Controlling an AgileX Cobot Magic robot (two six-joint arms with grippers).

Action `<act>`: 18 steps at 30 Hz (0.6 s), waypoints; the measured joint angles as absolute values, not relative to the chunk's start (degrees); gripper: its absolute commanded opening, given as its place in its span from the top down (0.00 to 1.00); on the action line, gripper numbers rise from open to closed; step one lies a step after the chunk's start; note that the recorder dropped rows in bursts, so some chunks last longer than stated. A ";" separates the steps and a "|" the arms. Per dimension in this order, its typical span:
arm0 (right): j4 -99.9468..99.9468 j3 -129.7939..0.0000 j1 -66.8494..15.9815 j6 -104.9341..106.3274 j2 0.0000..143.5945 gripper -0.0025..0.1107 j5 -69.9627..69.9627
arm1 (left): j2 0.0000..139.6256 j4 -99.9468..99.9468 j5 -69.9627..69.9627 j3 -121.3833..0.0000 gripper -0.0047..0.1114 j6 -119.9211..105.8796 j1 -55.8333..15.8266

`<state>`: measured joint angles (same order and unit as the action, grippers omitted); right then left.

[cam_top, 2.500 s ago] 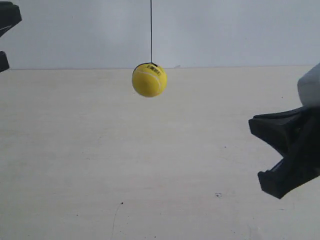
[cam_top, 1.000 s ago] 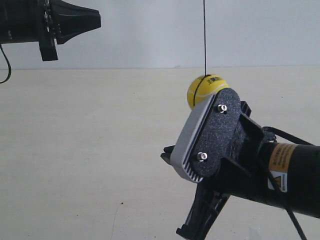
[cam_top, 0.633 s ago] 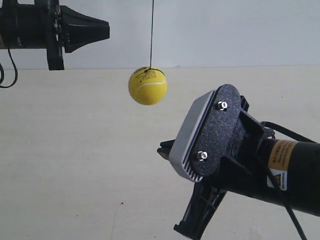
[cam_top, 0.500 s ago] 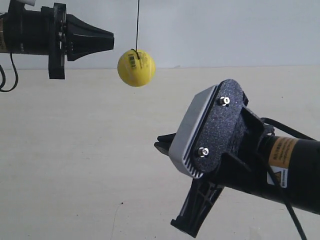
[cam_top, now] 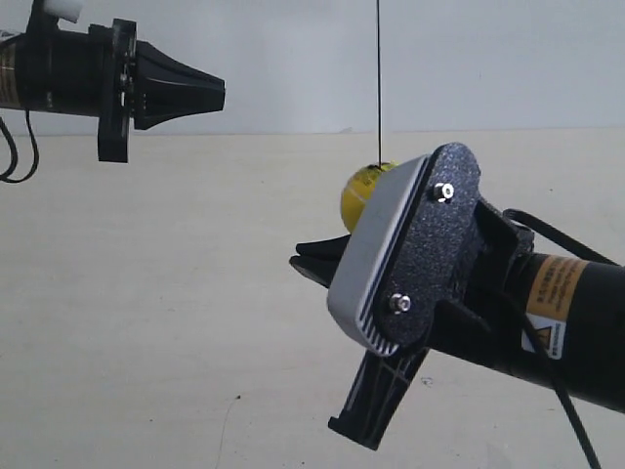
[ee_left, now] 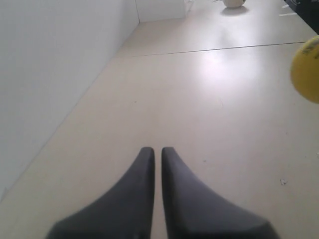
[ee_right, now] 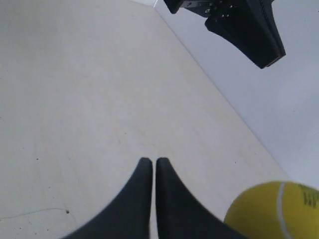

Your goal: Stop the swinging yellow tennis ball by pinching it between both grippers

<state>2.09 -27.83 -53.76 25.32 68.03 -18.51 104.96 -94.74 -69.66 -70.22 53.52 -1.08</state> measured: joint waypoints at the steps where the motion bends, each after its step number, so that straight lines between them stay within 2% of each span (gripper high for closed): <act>1: 2.09 -27.83 -53.76 25.60 68.03 0.98 -18.51 | 105.56 -94.84 -69.66 -70.45 0.92 53.66 -1.08; 14: 0.38 -27.83 -53.76 28.90 68.03 0.98 -18.82 | 107.69 -95.39 -69.66 -70.76 0.92 53.88 -1.08; 18: -6.49 -27.83 -53.76 35.61 68.03 0.98 -19.47 | 107.69 -95.39 -69.66 -70.76 0.92 53.88 -1.08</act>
